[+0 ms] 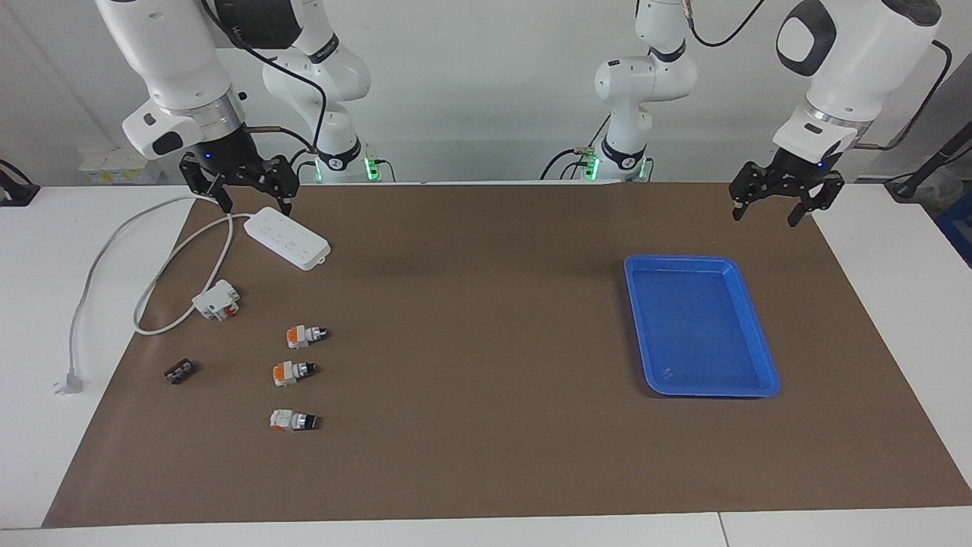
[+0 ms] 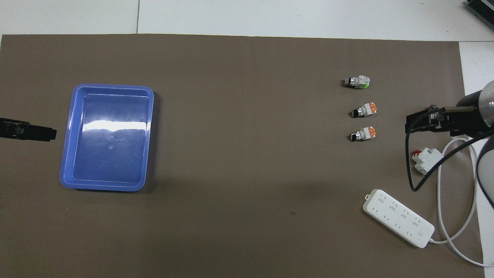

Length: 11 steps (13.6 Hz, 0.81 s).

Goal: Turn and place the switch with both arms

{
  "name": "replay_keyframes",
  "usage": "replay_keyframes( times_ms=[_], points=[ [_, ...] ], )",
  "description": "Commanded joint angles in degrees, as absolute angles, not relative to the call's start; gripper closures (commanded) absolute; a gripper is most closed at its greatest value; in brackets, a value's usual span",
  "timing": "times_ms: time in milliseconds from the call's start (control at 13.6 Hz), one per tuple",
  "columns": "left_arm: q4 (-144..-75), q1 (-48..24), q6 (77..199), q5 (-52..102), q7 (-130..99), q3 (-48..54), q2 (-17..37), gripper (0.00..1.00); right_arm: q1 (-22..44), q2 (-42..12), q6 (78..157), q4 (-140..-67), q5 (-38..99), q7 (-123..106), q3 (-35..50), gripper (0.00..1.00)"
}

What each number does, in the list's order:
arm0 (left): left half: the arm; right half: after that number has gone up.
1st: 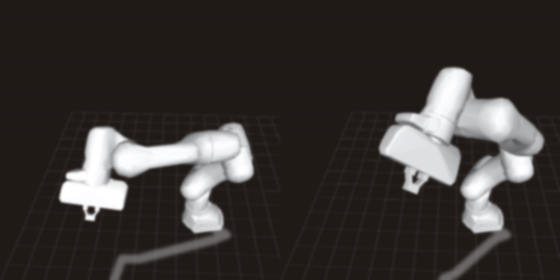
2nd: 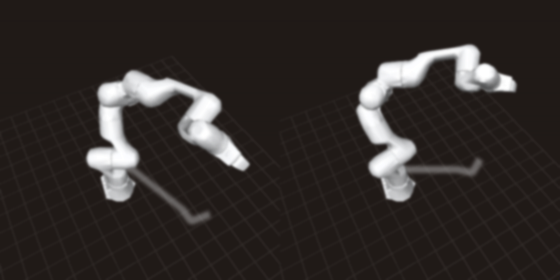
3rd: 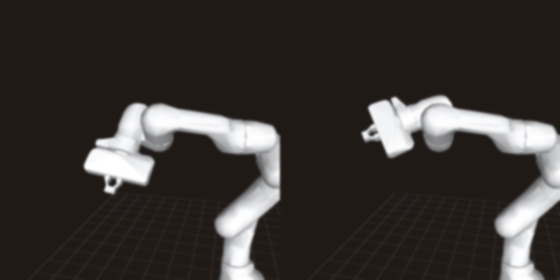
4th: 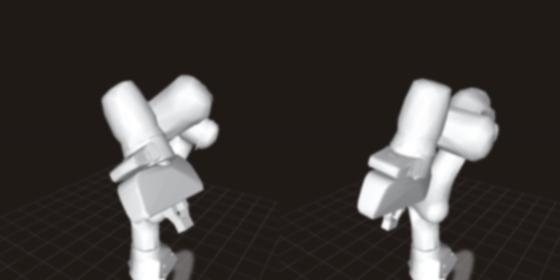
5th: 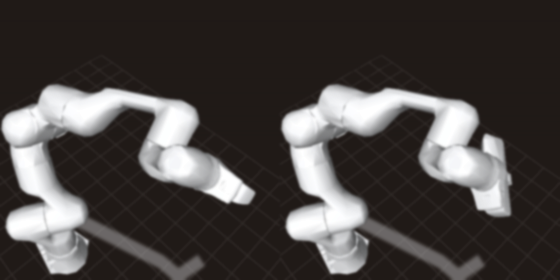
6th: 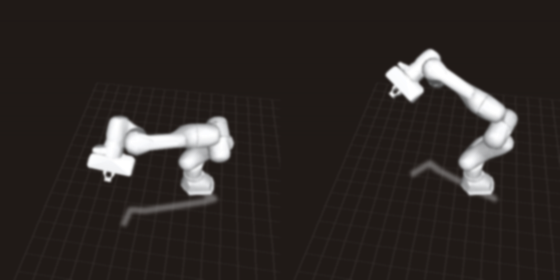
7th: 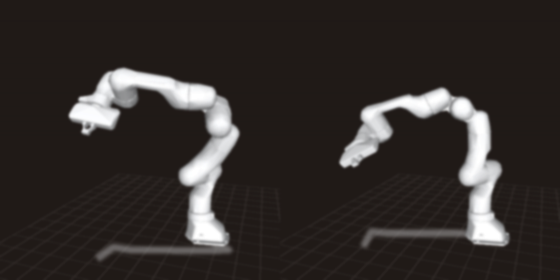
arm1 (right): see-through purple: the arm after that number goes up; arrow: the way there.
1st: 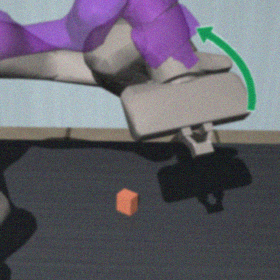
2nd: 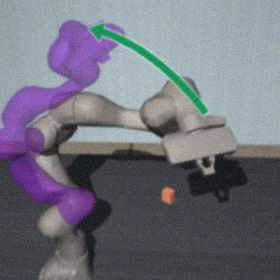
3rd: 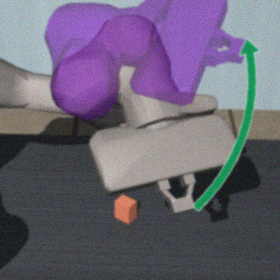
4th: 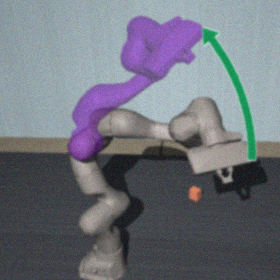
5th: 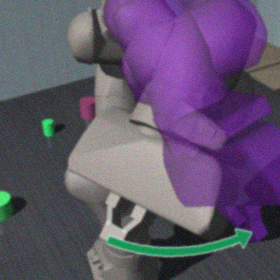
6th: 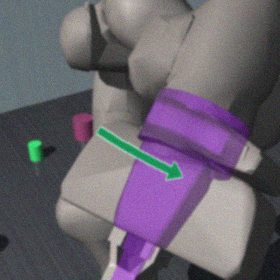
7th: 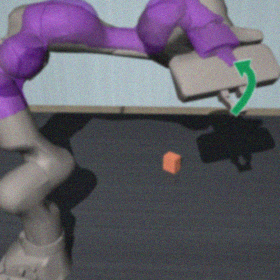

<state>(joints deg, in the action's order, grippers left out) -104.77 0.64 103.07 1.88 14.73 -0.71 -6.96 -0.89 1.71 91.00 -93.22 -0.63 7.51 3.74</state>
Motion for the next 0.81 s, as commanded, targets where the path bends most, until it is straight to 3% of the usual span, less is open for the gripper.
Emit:
replay_keyframes(
  times_ms=[0,586,733],
  points=[
    [-107.05,0.35,104.50,2.20,15.12,-0.97,-8.70,0.00,-1.50,2.63,90.26,-94.83,-0.09,7.21,3.87,0.00],
    [-107.14,0.35,104.41,2.20,15.12,-0.97,-8.70,0.00,-1.58,3.87,94.91,-98.87,-0.09,-21.31,3.69,0.00],
    [-107.23,0.35,104.41,2.20,15.12,-0.97,-8.79,0.00,-1.50,4.74,99.90,-102.28,-0.18,-27.31,3.60,0.00]
  ],
)
